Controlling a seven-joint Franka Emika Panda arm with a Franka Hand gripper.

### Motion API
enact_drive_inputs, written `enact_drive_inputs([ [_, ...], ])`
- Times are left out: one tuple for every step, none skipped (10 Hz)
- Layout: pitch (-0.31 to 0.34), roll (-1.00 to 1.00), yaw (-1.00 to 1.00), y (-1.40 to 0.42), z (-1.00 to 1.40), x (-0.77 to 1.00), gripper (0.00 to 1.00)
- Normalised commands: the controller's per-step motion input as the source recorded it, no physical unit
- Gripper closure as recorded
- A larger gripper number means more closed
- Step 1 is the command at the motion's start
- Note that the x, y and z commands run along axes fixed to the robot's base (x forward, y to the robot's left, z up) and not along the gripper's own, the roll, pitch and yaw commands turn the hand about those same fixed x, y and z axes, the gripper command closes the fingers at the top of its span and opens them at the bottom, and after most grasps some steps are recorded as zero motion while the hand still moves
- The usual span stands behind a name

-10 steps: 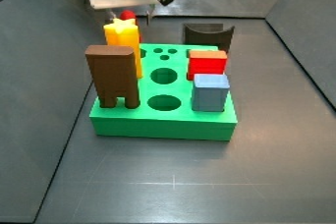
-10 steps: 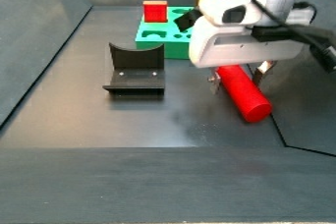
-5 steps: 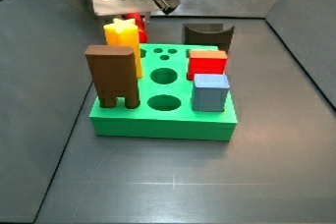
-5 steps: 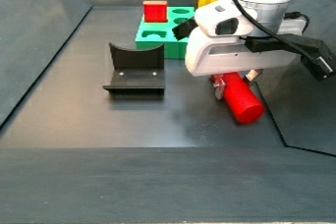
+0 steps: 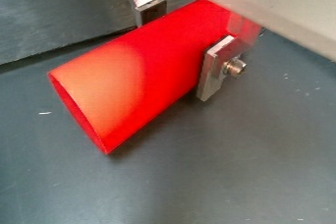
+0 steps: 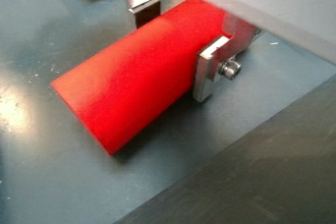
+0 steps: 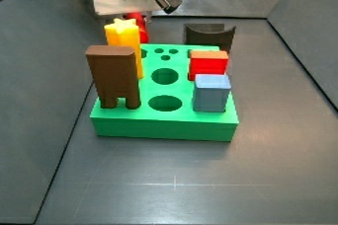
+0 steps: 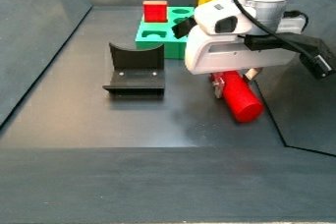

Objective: Pick up the round object. Move up. Place the round object on the fixture. Regrasp the round object. Move to above the board. Insert the round object.
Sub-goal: Pick up the round object, then move up.

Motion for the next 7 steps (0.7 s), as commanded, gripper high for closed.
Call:
enact_drive_inputs([
  [0.000, 0.00, 0.00, 0.00, 0.00, 0.00, 1.00],
  [0.000, 0.00, 0.00, 0.00, 0.00, 0.00, 1.00],
  [0.000, 0.00, 0.00, 0.00, 0.00, 0.00, 1.00],
  [0.000, 0.00, 0.00, 0.00, 0.00, 0.00, 1.00],
  [0.000, 0.00, 0.00, 0.00, 0.00, 0.00, 1.00],
  [0.000, 0.00, 0.00, 0.00, 0.83, 0.00, 1.00],
  [0.057, -0.02, 0.00, -0.07, 0.74, -0.08, 1.00],
])
